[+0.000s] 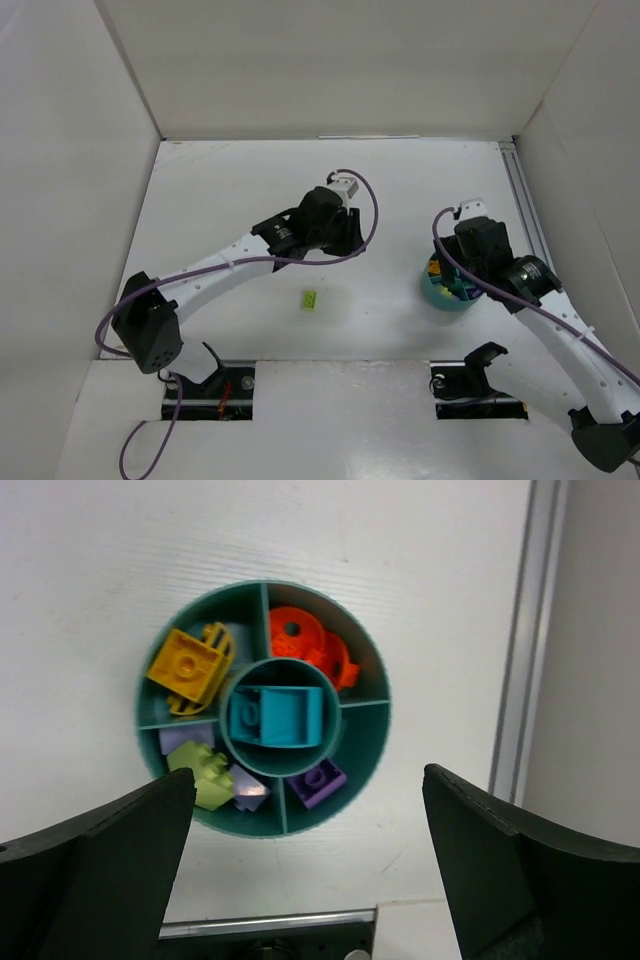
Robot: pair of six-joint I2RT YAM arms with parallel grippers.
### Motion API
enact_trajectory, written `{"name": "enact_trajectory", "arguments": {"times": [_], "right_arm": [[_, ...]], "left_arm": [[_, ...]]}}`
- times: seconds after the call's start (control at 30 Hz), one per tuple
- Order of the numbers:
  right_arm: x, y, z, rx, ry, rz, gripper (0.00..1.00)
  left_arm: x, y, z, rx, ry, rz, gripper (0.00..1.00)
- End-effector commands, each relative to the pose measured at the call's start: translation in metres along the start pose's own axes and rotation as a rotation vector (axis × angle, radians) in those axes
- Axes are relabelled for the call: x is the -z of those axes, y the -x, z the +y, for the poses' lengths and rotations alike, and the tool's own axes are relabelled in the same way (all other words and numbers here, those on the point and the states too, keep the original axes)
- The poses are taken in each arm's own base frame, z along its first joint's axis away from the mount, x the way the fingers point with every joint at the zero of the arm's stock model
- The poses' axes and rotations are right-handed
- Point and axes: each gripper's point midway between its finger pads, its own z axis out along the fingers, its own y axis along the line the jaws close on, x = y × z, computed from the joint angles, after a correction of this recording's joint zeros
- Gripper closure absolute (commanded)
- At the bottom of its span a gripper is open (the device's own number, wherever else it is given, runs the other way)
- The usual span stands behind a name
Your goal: Sort the legos into containers by color
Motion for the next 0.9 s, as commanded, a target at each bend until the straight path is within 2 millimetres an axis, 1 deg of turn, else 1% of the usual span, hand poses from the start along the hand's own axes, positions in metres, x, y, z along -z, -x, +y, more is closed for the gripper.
{"name": "enact_trajectory", "arguments": {"times": [0.0, 0.03, 0.1, 0.13, 0.17, 0.23, 0.27, 0.3, 0.33, 0.37, 0.4, 0.43, 0.47, 0.5, 0.53, 0.57, 0.6, 0.63, 0.67, 0.7, 0.8, 0.83, 0.87], "right_arm": [[0.017, 0.005, -0.030, -0.042, -0.097, -0.013, 0.00], [0.017, 0.001, -0.038, -0.051, -0.125, 0.005, 0.00], [0.023, -0.006, -0.049, -0.054, -0.168, 0.030, 0.00], [0.026, -0.010, -0.055, -0.060, -0.187, 0.034, 0.00], [0.029, -0.016, -0.062, -0.082, -0.214, 0.048, 0.00], [0.031, -0.017, -0.067, -0.104, -0.229, 0.043, 0.00], [0.031, -0.018, -0.069, -0.113, -0.238, 0.048, 0.00], [0.033, -0.018, -0.070, -0.119, -0.238, 0.038, 0.00], [0.035, -0.019, -0.073, -0.131, -0.245, 0.033, 0.00], [0.035, -0.019, -0.073, -0.131, -0.245, 0.033, 0.00], [0.037, -0.019, -0.075, -0.144, -0.254, 0.023, 0.00], [0.038, -0.019, -0.075, -0.149, -0.254, 0.015, 0.00], [0.038, -0.019, -0.075, -0.149, -0.254, 0.015, 0.00], [0.038, -0.019, -0.075, -0.149, -0.254, 0.015, 0.00], [0.040, -0.018, -0.076, -0.154, -0.254, 0.005, 0.00], [0.040, -0.016, -0.076, -0.158, -0.254, -0.003, 0.00], [0.040, -0.016, -0.076, -0.158, -0.254, -0.003, 0.00], [0.040, -0.016, -0.076, -0.158, -0.254, -0.003, 0.00], [0.040, -0.016, -0.076, -0.158, -0.254, -0.003, 0.00], [0.040, -0.016, -0.076, -0.158, -0.254, -0.003, 0.00], [0.040, -0.017, -0.077, -0.158, -0.263, -0.003, 0.00], [0.040, -0.017, -0.079, -0.167, -0.274, -0.005, 0.00], [0.042, -0.016, -0.079, -0.181, -0.274, -0.014, 0.00]], "left_arm": [[0.018, 0.022, -0.034, -0.055, -0.075, -0.075, 1.00], [0.016, 0.019, -0.040, -0.062, -0.097, -0.068, 1.00], [0.017, 0.014, -0.055, -0.088, -0.141, -0.063, 1.00], [0.013, 0.011, -0.058, -0.093, -0.146, -0.058, 1.00], [0.010, 0.005, -0.066, -0.106, -0.160, -0.043, 1.00], [0.008, 0.004, -0.078, -0.127, -0.179, -0.039, 1.00], [0.001, -0.001, -0.082, -0.134, -0.180, -0.021, 1.00], [0.002, -0.004, -0.092, -0.146, -0.195, -0.011, 1.00], [-0.001, -0.006, -0.097, -0.152, -0.202, -0.005, 1.00], [-0.008, -0.013, -0.098, -0.158, -0.195, 0.020, 1.00], [-0.008, -0.012, -0.108, -0.167, -0.213, 0.017, 1.00], [-0.009, -0.015, -0.112, -0.172, -0.215, 0.028, 1.00], [-0.012, -0.014, -0.112, -0.172, -0.207, 0.024, 1.00], [-0.016, -0.019, -0.116, -0.189, -0.211, 0.036, 1.00], [-0.018, -0.015, -0.117, -0.188, -0.206, 0.026, 1.00], [-0.021, -0.021, -0.120, -0.195, -0.208, 0.038, 1.00], [-0.025, -0.022, -0.119, -0.195, -0.200, 0.049, 1.00], [-0.026, -0.019, -0.122, -0.195, -0.204, 0.043, 1.00], [-0.027, -0.023, -0.125, -0.201, -0.204, 0.056, 1.00], [-0.029, -0.023, -0.125, -0.201, -0.201, 0.061, 1.00], [-0.032, -0.027, -0.144, -0.232, -0.226, 0.061, 1.00], [-0.038, -0.030, -0.143, -0.244, -0.218, 0.072, 1.00], [-0.036, -0.028, -0.155, -0.251, -0.240, 0.063, 1.00]]}}
